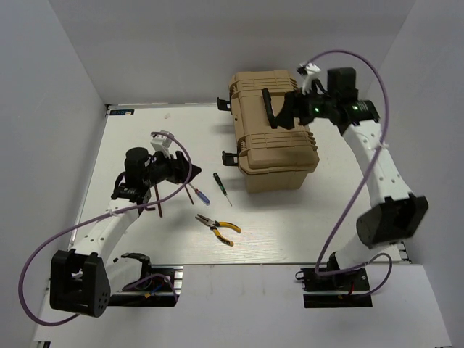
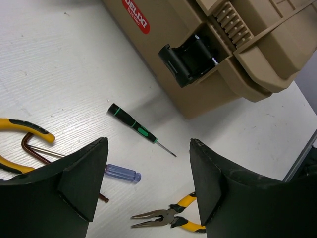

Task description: Sort the tools into containers

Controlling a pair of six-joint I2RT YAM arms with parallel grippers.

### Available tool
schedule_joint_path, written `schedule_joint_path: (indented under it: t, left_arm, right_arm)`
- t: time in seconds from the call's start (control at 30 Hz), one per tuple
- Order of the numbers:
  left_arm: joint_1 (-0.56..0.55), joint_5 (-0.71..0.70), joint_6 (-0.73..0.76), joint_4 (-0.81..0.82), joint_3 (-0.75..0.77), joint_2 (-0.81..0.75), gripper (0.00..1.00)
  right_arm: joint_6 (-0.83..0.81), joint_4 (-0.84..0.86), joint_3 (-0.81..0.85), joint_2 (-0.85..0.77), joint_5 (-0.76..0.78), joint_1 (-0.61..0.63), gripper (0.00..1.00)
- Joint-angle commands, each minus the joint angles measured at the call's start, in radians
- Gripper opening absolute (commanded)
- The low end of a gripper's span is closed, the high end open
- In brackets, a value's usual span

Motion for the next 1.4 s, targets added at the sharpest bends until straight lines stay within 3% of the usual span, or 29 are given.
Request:
schedule_joint_path:
  t: [0.0,0.17,0.6,0.8,0.93,1.3,1.37]
  left_arm:
    - [0.005,0.034,0.011,0.018,0.044,-0.003,0.77]
    - [0.005,0.025,0.02,0.009,0.044,-0.003,0.77]
    - [0.005,0.043,0.02,0.009,0.044,0.027,0.77]
    - [0.015,0.043,0.011,0.009,0.044,0.008,0.77]
    - [0.015,0.043,0.011,0.009,0.035,-0.002,0.77]
    - [0.005,0.043,0.001,0.009,0.035,-0.02,0.77]
    - [0.005,0.043,0.001,0.009,0.035,-0.02,0.77]
  right_arm:
    - [0.117,0.065,0.184,0.089,0.146,0.056,0.8]
    - [0.165,0.023,0.411,0.301,0.37,0.093,0.77]
    - [0.074,0.129,0.41,0.404,0.623,0.24,0.72]
    - [-0.056,0.211,0.359,0.424,0.937,0.313,0.65]
    - [-0.098,0.231,0.342,0.424,0.984,0.329,0.55]
    - [-0.096,0.213,0.316,0.436,1.001,0.333,0.56]
    - [-0.09,0.204,0.313,0.439,0.99,0.336,0.52]
